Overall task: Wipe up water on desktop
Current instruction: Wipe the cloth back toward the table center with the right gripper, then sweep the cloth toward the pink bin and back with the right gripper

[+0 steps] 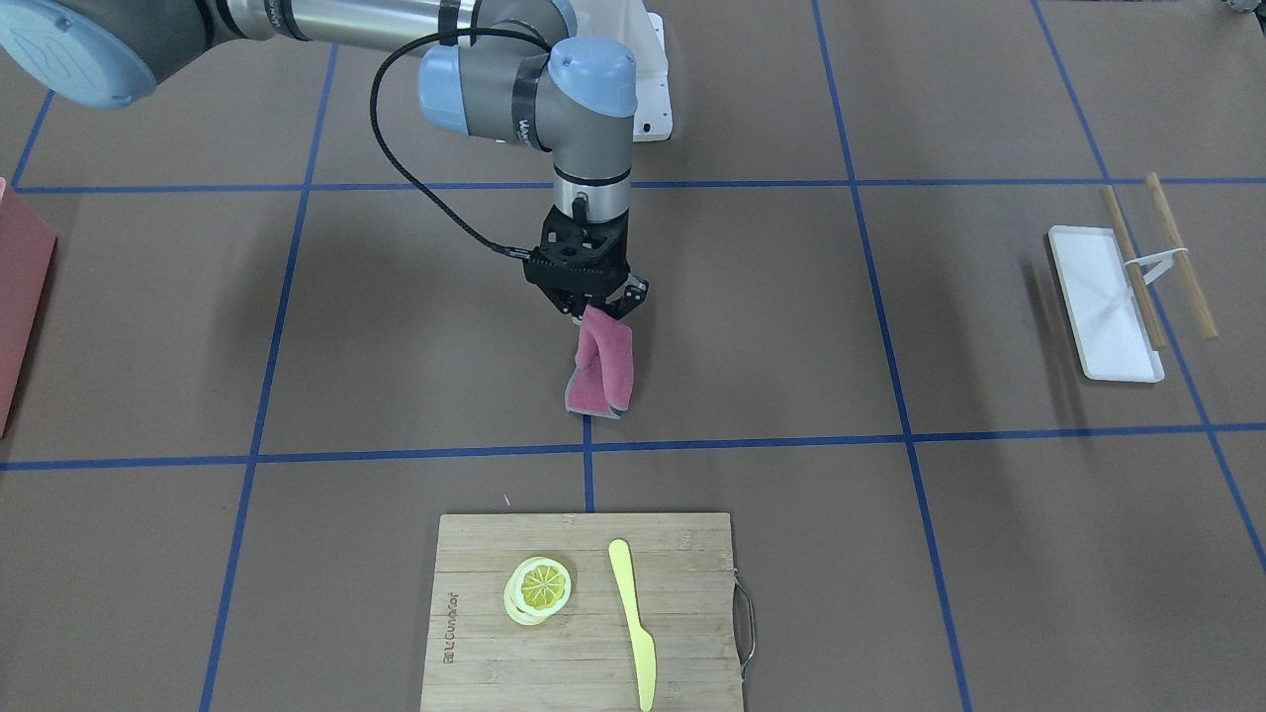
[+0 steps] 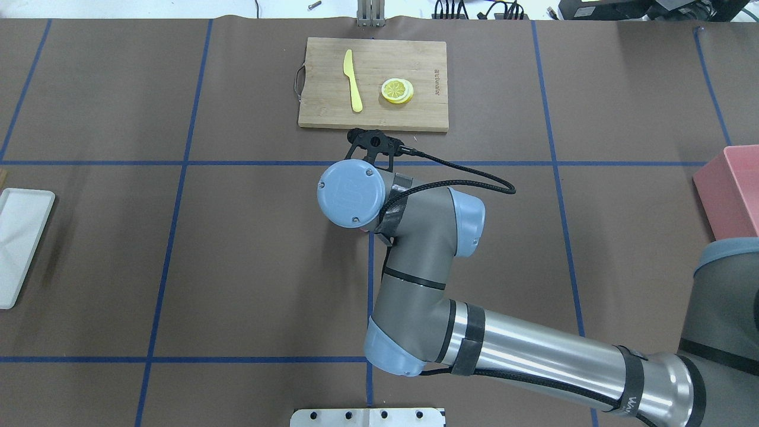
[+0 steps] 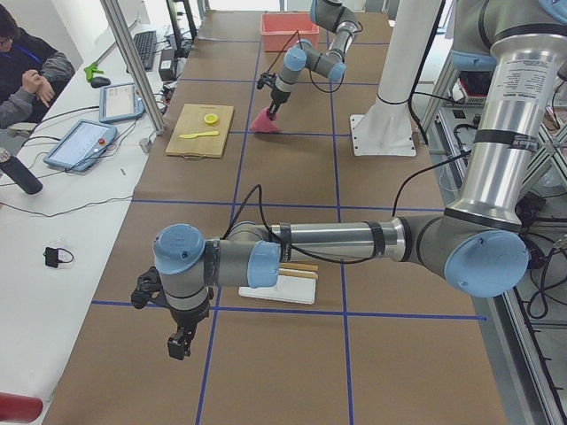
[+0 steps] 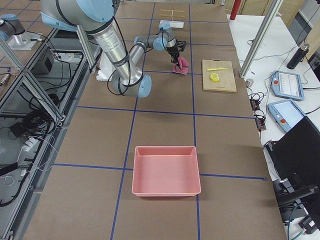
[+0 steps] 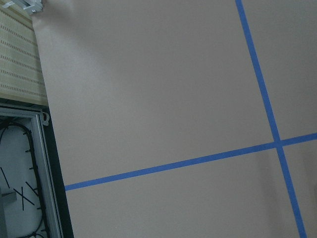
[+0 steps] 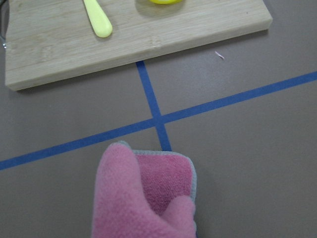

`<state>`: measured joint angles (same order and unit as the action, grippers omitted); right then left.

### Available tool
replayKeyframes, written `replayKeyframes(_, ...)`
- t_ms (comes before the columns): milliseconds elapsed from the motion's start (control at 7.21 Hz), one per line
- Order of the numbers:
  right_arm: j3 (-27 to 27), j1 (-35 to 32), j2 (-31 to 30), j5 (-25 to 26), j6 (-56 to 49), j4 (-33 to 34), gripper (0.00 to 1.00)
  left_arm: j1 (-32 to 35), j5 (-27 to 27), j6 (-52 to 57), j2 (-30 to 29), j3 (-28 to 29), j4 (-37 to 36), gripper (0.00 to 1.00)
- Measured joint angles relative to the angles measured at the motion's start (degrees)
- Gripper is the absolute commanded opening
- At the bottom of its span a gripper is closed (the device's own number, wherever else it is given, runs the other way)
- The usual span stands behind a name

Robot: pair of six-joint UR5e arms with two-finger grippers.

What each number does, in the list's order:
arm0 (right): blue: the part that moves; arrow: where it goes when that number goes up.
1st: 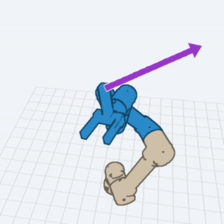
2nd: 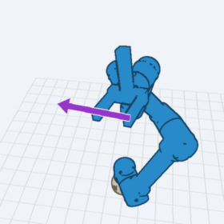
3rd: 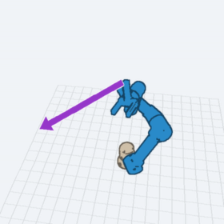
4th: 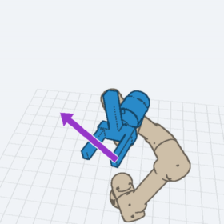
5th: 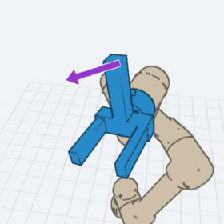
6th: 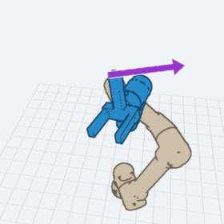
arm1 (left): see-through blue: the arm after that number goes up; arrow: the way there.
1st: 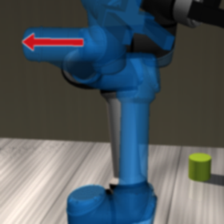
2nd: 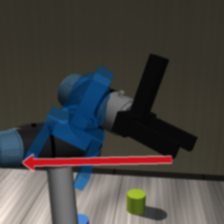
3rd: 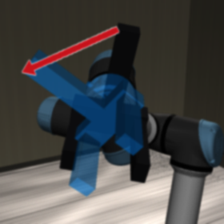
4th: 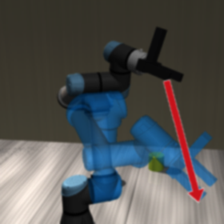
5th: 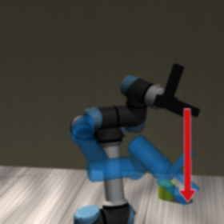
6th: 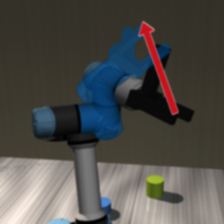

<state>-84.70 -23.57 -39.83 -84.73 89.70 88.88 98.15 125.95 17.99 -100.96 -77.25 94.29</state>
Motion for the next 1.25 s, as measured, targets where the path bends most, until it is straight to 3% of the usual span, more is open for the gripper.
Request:
replayKeyframes(278, -1.67, -1.09, -3.84, -0.37, -5.73, -0.11, 0.0, 0.01, 0.02, 0.03, 0.12, -0.06, 0.01, 0.98)
replayKeyframes(694, -12.92, -9.59, -20.04, -6.53, -21.57, 0.0, 0.0, 0.0, 0.08, 0.11, 0.15, -0.21, 0.09, 0.98)
replayKeyframes(1249, -16.19, -19.35, -35.14, -8.14, -39.34, -0.05, 0.0, 0.0, 0.09, 0.04, 0.15, -0.29, 0.1, 0.98)
